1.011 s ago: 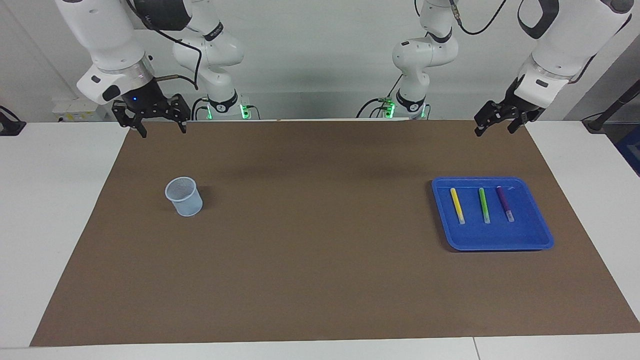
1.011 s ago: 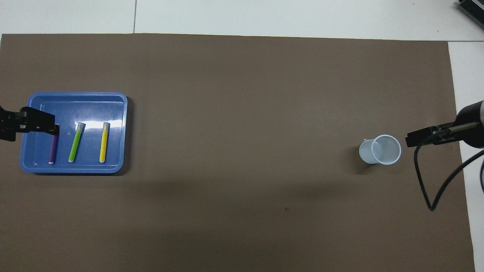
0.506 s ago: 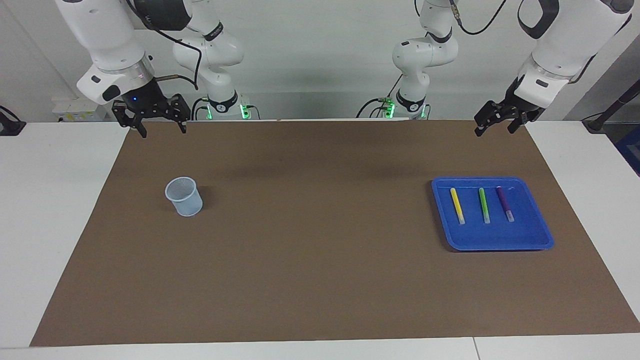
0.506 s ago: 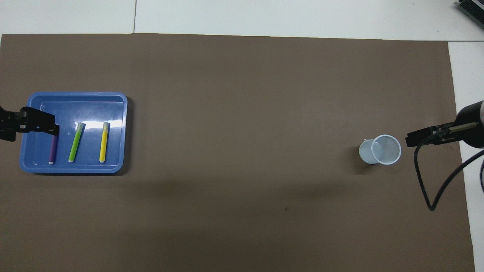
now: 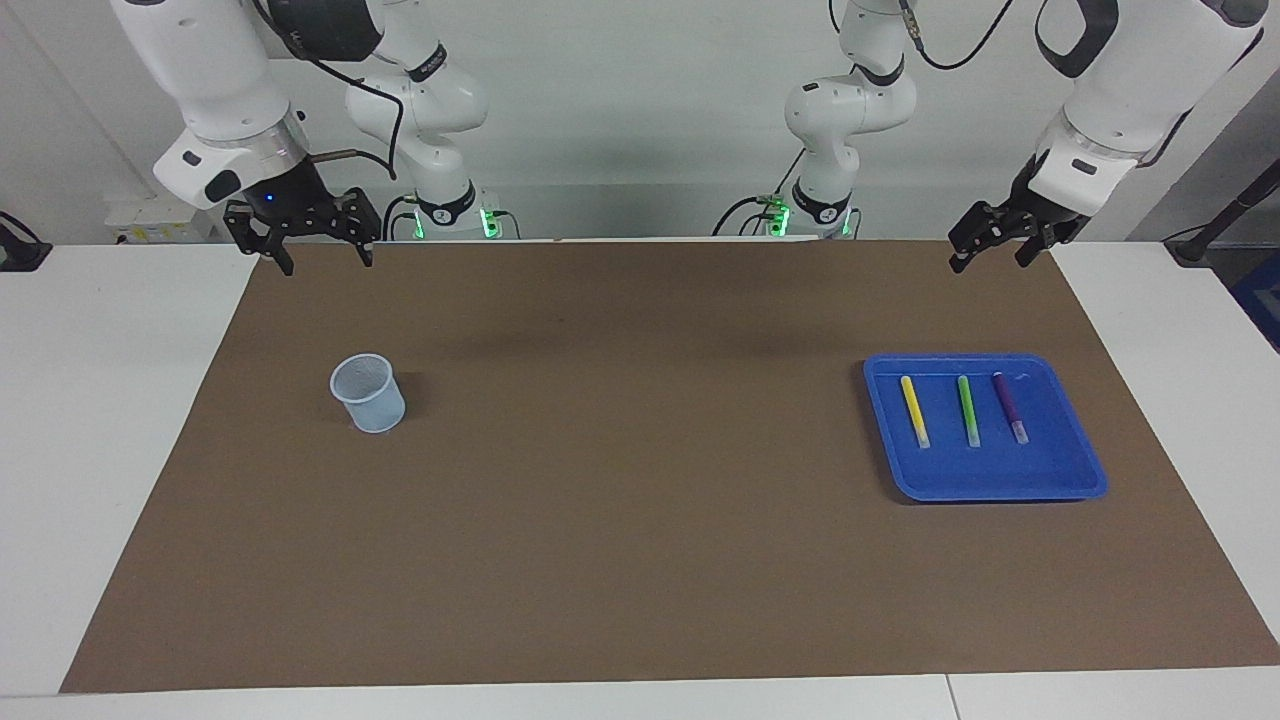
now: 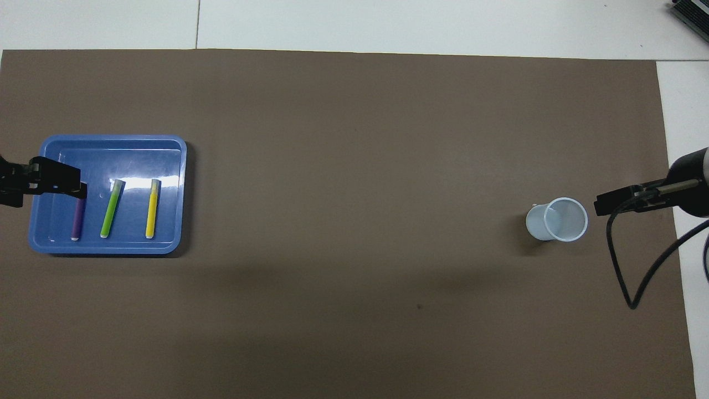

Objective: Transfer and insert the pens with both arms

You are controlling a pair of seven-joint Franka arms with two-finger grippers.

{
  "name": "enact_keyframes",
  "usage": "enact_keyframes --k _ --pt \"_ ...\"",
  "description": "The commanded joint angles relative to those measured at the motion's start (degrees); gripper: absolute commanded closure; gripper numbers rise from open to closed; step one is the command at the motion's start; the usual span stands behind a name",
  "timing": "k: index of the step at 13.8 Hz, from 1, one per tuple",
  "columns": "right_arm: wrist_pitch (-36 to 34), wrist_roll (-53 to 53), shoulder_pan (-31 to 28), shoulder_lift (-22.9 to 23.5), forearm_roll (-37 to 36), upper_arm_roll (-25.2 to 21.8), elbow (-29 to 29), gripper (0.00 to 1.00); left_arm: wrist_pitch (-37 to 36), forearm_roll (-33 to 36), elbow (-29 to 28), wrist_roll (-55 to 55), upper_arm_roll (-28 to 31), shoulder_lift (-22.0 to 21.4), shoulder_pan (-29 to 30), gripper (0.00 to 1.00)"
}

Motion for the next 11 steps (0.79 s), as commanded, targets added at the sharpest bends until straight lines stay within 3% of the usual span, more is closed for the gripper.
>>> enact_keyframes --k 1,11 --pt "-0.09 0.24 0.18 -1.05 1.21 -0.52 -0.85 0.00 0.01 -0.82 -1.65 0.02 0.55 -1.59 0.00 0.00" --pt "-0.09 0.24 0.18 -1.05 1.21 -0.52 -0.85 0.00 2.64 -0.82 -2.09 0.02 0.46 -1.68 -0.44 0.00"
